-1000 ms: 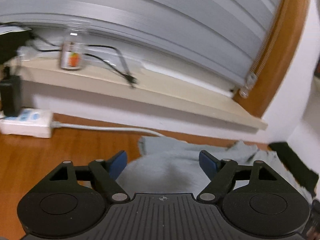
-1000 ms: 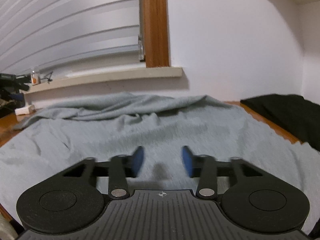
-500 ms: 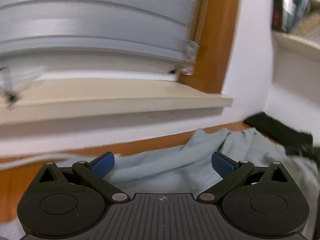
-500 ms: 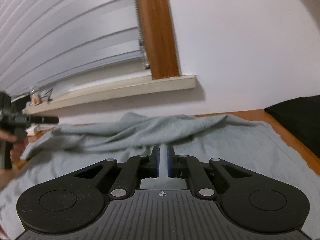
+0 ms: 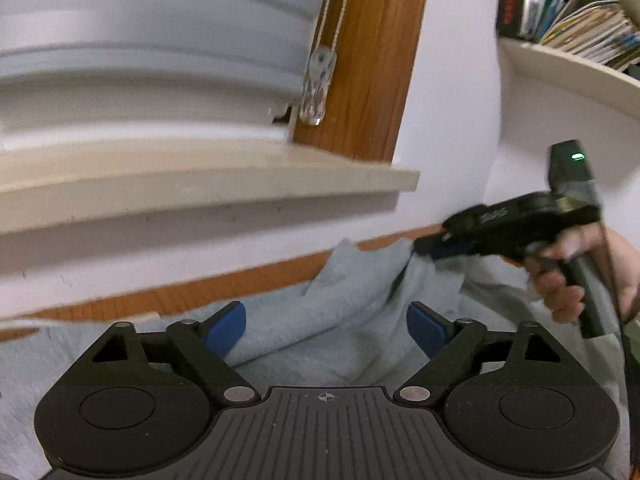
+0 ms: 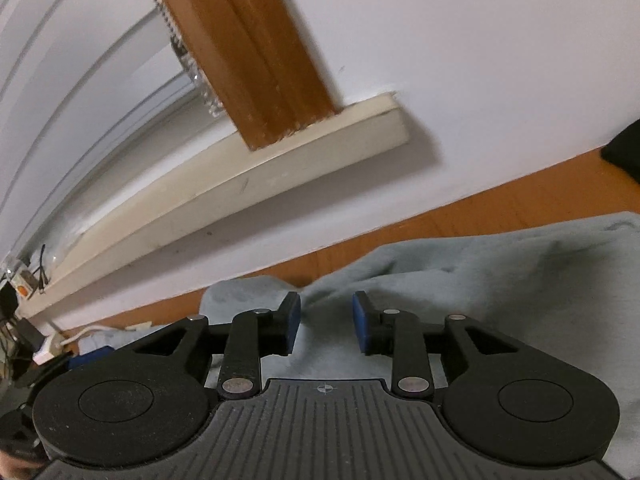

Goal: Fold clothes

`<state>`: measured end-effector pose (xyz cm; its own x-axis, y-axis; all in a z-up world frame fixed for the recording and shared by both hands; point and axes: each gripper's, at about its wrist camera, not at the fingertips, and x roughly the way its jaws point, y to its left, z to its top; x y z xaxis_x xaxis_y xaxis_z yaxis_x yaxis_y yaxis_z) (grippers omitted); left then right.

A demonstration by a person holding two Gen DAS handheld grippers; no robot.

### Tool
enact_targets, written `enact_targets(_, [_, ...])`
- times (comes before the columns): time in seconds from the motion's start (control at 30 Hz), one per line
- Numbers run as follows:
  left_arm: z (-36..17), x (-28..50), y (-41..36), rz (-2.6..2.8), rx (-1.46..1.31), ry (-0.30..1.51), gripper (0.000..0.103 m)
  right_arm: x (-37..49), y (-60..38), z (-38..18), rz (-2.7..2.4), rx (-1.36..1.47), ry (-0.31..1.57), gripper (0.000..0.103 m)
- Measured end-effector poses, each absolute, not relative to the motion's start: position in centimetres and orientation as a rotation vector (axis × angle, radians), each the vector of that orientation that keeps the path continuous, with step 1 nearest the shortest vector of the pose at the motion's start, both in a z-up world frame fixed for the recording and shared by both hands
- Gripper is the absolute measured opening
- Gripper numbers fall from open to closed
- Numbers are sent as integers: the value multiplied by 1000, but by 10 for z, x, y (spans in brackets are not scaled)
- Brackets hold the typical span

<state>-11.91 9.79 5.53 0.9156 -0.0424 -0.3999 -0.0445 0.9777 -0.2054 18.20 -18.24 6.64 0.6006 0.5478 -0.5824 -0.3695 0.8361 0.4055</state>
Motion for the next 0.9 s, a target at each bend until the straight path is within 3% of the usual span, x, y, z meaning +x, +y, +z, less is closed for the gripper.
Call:
enact_targets(0.07, [54, -120, 100, 3, -218, 416, 96, 187, -177, 63, 469, 230, 770, 49])
enact_targets(0.4, [55, -123, 104, 14, -214, 410, 100, 206, -169, 55, 309, 237, 796, 47])
enact_targets(0.43, [55, -123, 104, 11, -209, 408, 100, 205, -166, 55, 311, 227, 797, 45])
enact_targets(0.47, [56, -124, 103, 9, -206, 405, 100, 205, -166, 56, 314, 218, 799, 33])
enact_targets(0.5, [56, -124, 103, 8, -204, 403, 100, 204, -165, 56, 317, 210, 803, 15])
enact_targets(0.6, [58, -125, 103, 10, -203, 394, 101, 196, -170, 63, 330, 206, 790, 2])
enact_targets(0.9, [63, -131, 105, 13, -199, 364, 102, 121, -227, 101, 404, 255, 673, 1])
